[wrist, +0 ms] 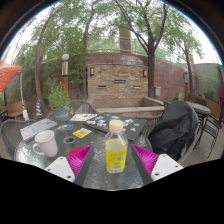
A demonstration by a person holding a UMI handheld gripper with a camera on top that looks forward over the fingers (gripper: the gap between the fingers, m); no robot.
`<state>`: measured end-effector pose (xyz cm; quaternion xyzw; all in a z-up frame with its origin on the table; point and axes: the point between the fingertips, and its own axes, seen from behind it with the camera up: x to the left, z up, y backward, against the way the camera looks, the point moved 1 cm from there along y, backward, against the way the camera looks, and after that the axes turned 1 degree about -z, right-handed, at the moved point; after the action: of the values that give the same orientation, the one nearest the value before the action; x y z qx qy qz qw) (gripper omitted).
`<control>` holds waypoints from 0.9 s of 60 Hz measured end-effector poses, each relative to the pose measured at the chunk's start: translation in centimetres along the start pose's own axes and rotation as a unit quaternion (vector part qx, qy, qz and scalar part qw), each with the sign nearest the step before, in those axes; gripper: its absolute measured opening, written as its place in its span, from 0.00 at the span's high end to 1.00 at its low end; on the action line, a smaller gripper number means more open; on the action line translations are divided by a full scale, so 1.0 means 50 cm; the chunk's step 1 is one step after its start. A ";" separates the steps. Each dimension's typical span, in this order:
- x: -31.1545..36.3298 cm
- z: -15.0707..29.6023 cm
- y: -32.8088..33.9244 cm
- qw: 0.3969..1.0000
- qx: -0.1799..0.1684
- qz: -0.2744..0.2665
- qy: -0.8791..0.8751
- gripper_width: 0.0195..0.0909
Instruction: Pour water
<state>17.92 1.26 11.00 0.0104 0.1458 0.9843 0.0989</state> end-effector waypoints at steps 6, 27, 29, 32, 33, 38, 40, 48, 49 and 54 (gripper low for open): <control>-0.041 0.001 -0.079 0.999 -0.032 -0.023 -0.011 0.12; -0.006 -0.011 -0.201 0.998 -0.054 0.005 -0.005 0.66; -0.008 -0.014 -0.202 0.998 -0.054 0.008 -0.009 0.66; -0.005 -0.015 -0.207 0.999 -0.047 0.009 -0.008 0.71; -0.005 -0.017 -0.207 0.999 -0.039 0.010 -0.008 0.71; -0.009 -0.019 -0.208 1.000 0.000 0.009 0.007 0.75; -0.009 0.002 -0.204 1.000 0.003 0.009 0.021 0.75; 0.026 0.120 -0.194 0.984 0.008 -0.007 0.176 0.75; 0.040 0.137 -0.193 0.979 0.005 -0.011 0.203 0.75; 0.111 0.188 -0.199 0.931 -0.013 -0.030 0.363 0.75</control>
<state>14.87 14.34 17.10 -0.3538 0.1589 0.9192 0.0685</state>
